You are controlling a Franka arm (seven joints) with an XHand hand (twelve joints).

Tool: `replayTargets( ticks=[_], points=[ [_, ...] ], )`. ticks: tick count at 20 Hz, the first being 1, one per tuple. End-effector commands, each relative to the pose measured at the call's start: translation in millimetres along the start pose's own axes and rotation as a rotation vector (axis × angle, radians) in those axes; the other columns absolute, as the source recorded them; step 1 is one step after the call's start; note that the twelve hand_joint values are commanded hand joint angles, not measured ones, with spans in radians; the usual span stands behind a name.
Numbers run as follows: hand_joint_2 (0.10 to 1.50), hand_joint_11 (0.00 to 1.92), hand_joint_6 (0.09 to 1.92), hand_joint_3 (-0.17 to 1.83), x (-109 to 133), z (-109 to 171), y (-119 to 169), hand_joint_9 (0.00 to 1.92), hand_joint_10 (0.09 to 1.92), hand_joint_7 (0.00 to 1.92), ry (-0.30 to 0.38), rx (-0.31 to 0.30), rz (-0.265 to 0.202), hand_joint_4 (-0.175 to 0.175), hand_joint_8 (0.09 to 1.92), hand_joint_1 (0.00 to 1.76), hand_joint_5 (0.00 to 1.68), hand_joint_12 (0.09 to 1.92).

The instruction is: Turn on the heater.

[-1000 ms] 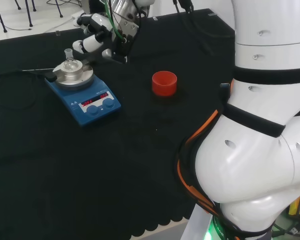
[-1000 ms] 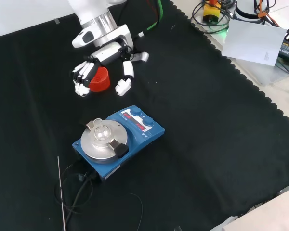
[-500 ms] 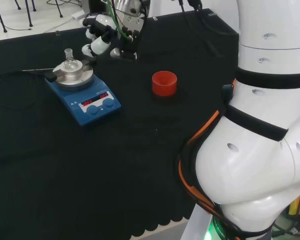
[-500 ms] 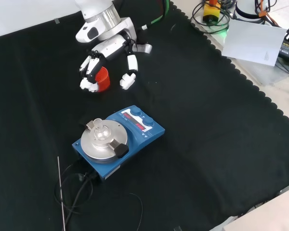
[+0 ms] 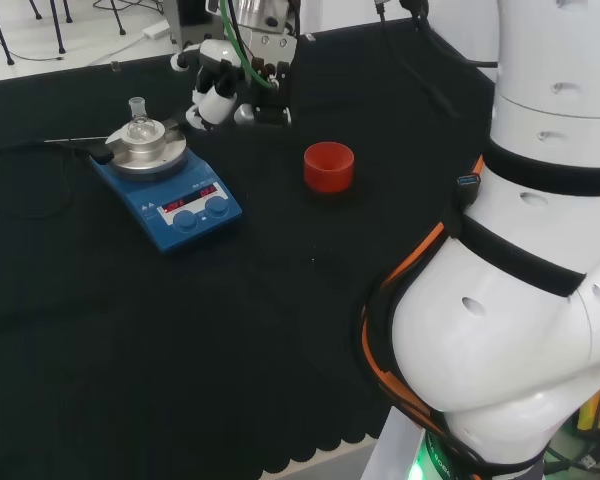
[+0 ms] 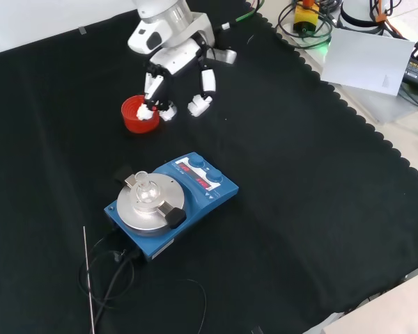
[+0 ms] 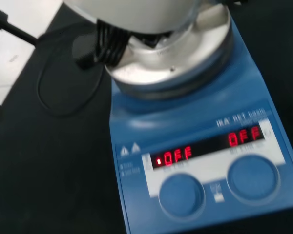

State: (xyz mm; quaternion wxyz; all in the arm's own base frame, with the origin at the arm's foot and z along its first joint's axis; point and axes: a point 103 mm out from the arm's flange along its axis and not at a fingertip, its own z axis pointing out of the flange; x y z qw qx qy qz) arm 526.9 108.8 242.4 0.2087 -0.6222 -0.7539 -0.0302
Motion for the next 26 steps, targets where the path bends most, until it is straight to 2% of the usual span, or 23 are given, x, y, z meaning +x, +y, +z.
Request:
replayTargets(
  ticks=[1, 3, 6, 8, 10, 11, 13, 15, 17, 22, 26],
  points=[
    [0.56, 0.91, 0.09, 0.91, 13, 13, -29, 1.18, 0.60, 0.94, -0.080, 0.051, 0.024, -0.024, 0.76, 1.15, 0.26, 1.13],
    [0.57, 1.04, 0.09, 0.90, 16, 18, -33, 1.21, 0.62, 0.96, -0.097, 0.062, 0.026, -0.030, 0.79, 1.17, 0.26, 1.06],
    [0.58, 1.47, 0.09, 0.87, 22, 29, -40, 1.32, 0.65, 1.03, -0.128, 0.088, 0.027, -0.048, 0.87, 1.20, 0.26, 0.78],
    [0.59, 1.59, 0.09, 0.85, 22, 32, -43, 1.39, 0.68, 1.10, -0.154, 0.111, 0.039, -0.055, 0.91, 1.22, 0.26, 0.69],
    [0.56, 1.68, 0.09, 0.88, 21, 33, -46, 1.49, 0.73, 1.18, -0.168, 0.143, 0.052, -0.064, 0.91, 1.34, 0.26, 0.70],
    [0.56, 1.75, 0.09, 0.88, 21, 33, -47, 1.56, 0.80, 1.25, -0.180, 0.148, 0.051, -0.064, 0.98, 1.31, 0.26, 0.76],
    [0.57, 1.87, 0.09, 0.87, 21, 32, -49, 1.67, 1.01, 1.36, -0.214, 0.155, 0.049, -0.060, 1.15, 1.24, 0.27, 1.09],
    [0.57, 1.91, 0.09, 0.88, 21, 30, -52, 1.76, 1.22, 1.48, -0.227, 0.168, 0.055, -0.056, 1.35, 1.23, 0.28, 1.41],
    [0.58, 1.92, 0.09, 0.88, 20, 29, -55, 1.83, 1.35, 1.57, -0.236, 0.182, 0.059, -0.055, 1.50, 1.25, 0.32, 1.59],
    [0.63, 1.92, 0.09, 0.90, 22, 32, -64, 1.91, 1.41, 1.73, -0.288, 0.221, 0.055, -0.059, 1.56, 1.33, 0.42, 1.65],
    [0.64, 1.92, 0.09, 1.00, 26, 39, -70, 1.92, 1.46, 1.80, -0.306, 0.293, 0.050, -0.061, 1.59, 1.43, 0.45, 1.64]
  ],
)
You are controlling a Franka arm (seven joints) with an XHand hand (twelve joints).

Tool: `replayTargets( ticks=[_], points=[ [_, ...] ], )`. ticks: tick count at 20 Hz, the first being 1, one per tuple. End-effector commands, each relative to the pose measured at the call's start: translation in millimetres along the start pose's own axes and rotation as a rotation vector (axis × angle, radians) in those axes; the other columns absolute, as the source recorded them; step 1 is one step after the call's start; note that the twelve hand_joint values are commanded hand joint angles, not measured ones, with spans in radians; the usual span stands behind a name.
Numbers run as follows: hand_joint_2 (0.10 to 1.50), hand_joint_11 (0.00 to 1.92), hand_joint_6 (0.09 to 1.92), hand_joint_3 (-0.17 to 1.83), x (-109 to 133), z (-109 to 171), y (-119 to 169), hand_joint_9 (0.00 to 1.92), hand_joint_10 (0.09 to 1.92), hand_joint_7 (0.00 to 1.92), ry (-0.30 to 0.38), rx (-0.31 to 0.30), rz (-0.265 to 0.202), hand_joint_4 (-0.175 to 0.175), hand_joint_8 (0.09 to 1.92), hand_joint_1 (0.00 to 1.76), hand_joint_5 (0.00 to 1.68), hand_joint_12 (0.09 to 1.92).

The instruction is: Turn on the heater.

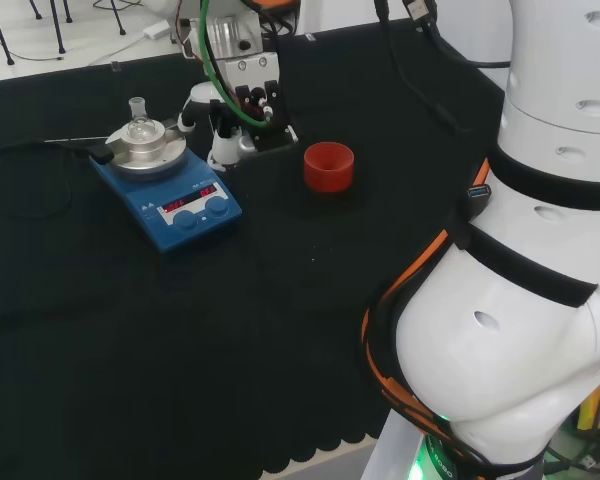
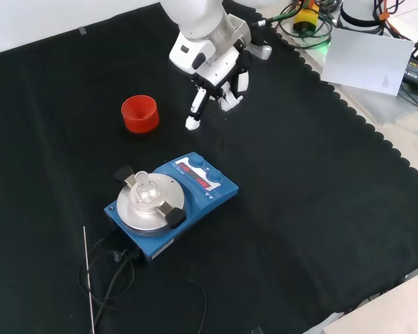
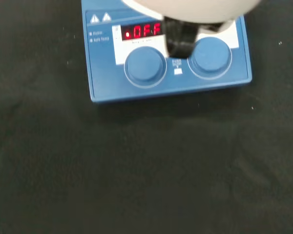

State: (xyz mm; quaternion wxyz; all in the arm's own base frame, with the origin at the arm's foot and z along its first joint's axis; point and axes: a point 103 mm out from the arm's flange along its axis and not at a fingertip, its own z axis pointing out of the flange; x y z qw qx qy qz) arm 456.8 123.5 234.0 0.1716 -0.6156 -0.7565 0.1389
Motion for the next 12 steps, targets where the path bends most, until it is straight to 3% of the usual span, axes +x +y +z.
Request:
replayTargets(
  ticks=[1, 9, 12],
  points=[
    [0.63, 1.92, 0.09, 1.03, 8, 8, -8, 1.92, 1.48, 1.80, -0.046, 0.090, -0.015, -0.061, 1.59, 1.45, 0.44, 1.63],
    [0.61, 1.92, 0.09, 1.11, 19, 19, -7, 1.92, 1.52, 1.82, -0.104, 0.205, -0.018, -0.051, 1.61, 1.50, 0.38, 1.61],
    [0.60, 1.92, 0.09, 1.11, 20, 22, -6, 1.92, 1.52, 1.82, -0.114, 0.218, -0.019, -0.046, 1.61, 1.50, 0.36, 1.61]
  ],
)
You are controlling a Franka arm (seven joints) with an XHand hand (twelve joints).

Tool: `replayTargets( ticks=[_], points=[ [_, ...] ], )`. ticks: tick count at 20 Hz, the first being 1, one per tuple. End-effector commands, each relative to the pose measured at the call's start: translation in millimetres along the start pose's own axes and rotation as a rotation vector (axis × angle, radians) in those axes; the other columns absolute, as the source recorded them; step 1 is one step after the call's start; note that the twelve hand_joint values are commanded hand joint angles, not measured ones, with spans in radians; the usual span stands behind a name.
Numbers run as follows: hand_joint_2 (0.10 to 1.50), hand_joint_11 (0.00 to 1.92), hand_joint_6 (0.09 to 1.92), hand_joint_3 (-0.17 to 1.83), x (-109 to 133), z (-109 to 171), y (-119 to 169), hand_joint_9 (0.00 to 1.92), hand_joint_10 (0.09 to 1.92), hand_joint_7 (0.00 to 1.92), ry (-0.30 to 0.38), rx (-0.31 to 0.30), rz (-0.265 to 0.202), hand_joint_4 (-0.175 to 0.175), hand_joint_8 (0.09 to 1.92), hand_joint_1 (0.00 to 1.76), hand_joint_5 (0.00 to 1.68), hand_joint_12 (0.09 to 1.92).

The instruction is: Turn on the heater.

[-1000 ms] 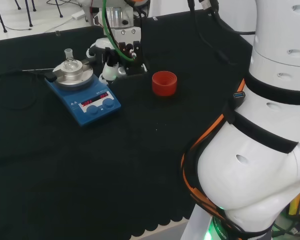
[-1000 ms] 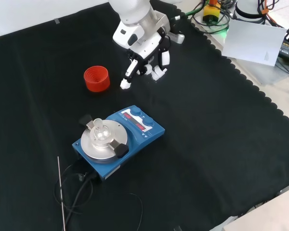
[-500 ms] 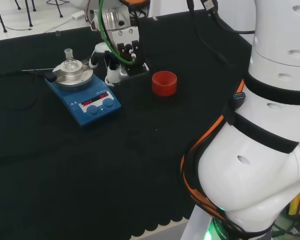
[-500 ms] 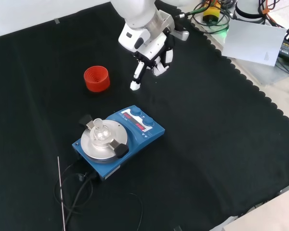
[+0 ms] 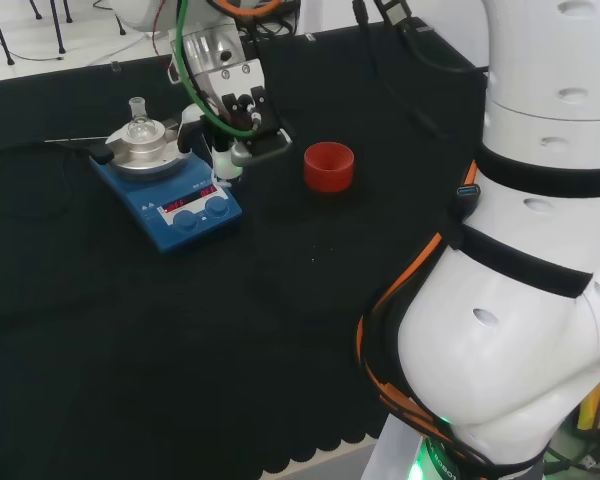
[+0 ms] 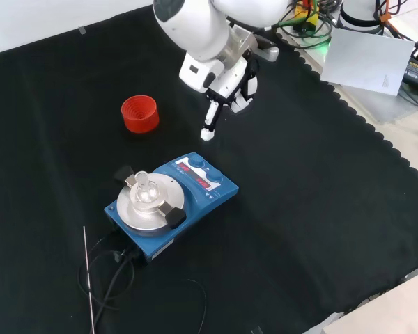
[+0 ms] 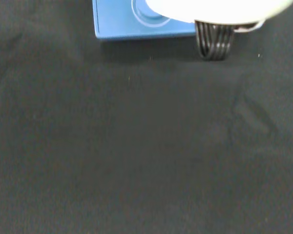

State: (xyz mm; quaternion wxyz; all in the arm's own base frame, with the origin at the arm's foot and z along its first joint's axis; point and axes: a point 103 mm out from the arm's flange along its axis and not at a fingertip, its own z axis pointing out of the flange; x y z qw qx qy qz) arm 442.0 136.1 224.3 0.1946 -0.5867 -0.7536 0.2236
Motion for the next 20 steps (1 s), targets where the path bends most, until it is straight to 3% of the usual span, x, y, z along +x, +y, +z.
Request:
replayTargets(
  ticks=[1, 10, 20],
  points=[
    [0.60, 1.92, 0.09, 1.12, 8, 8, 3, 1.92, 1.52, 1.82, -0.042, 0.058, 0.000, -0.044, 1.61, 1.50, 0.35, 1.61],
    [0.60, 1.92, 0.09, 1.13, 4, 17, 20, 1.92, 1.52, 1.82, -0.069, 0.155, 0.002, -0.031, 1.61, 1.51, 0.29, 1.60],
    [0.60, 1.92, 0.09, 1.14, -6, 22, 37, 1.92, 1.52, 1.82, -0.064, 0.205, -0.001, -0.027, 1.62, 1.51, 0.28, 1.60]
  ],
)
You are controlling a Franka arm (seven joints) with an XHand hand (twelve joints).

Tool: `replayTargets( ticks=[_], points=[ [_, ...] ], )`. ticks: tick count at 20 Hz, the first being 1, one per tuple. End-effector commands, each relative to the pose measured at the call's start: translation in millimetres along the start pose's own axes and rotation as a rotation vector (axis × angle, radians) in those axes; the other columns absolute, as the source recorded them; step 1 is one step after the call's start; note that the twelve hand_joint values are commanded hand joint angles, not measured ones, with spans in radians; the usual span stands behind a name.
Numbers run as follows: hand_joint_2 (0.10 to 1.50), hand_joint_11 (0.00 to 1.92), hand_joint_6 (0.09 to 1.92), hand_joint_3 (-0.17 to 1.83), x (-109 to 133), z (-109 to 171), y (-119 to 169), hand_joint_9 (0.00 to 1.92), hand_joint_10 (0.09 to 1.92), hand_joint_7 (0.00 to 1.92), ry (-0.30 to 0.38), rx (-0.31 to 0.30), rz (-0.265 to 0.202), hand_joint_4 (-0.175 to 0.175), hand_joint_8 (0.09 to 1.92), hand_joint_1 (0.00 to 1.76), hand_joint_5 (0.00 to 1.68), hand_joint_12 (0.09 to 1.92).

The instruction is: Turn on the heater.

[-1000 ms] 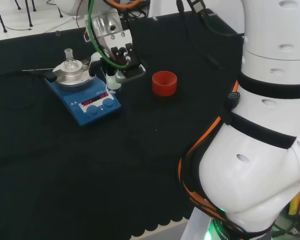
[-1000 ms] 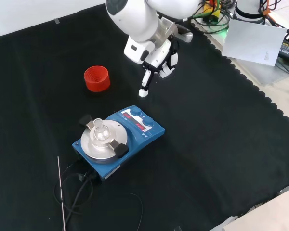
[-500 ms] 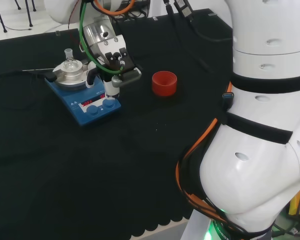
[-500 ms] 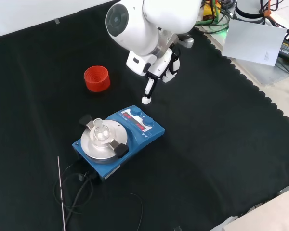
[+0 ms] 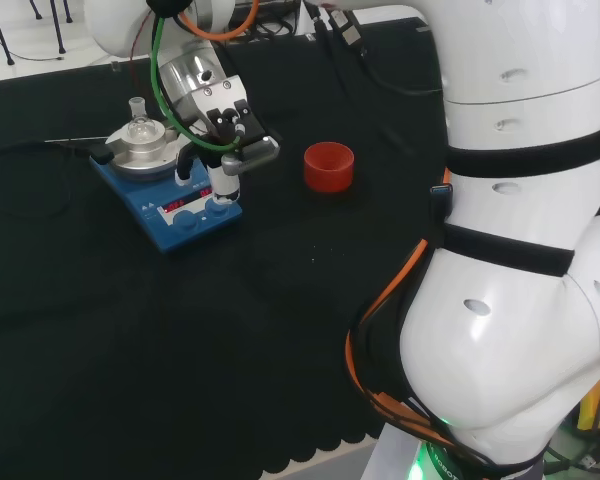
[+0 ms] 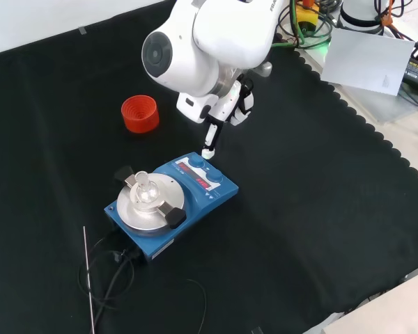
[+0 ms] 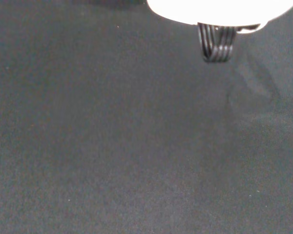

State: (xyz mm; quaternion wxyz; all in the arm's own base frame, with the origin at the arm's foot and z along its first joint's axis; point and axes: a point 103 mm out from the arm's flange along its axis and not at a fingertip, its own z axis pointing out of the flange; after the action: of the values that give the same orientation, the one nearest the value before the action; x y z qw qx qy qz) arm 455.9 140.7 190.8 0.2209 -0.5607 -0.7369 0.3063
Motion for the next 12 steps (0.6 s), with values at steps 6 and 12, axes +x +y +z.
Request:
replayTargets(
  ticks=[6, 12],
  points=[
    [0.60, 1.92, 0.09, 1.15, -5.3, 0.7, 9.1, 1.92, 1.52, 1.82, -0.004, 0.049, -0.002, -0.026, 1.62, 1.51, 0.28, 1.60],
    [0.59, 1.92, 0.09, 1.16, 1.6, 6.9, 11.1, 1.92, 1.52, 1.82, -0.010, 0.069, -0.014, -0.025, 1.62, 1.51, 0.28, 1.60]
  ],
)
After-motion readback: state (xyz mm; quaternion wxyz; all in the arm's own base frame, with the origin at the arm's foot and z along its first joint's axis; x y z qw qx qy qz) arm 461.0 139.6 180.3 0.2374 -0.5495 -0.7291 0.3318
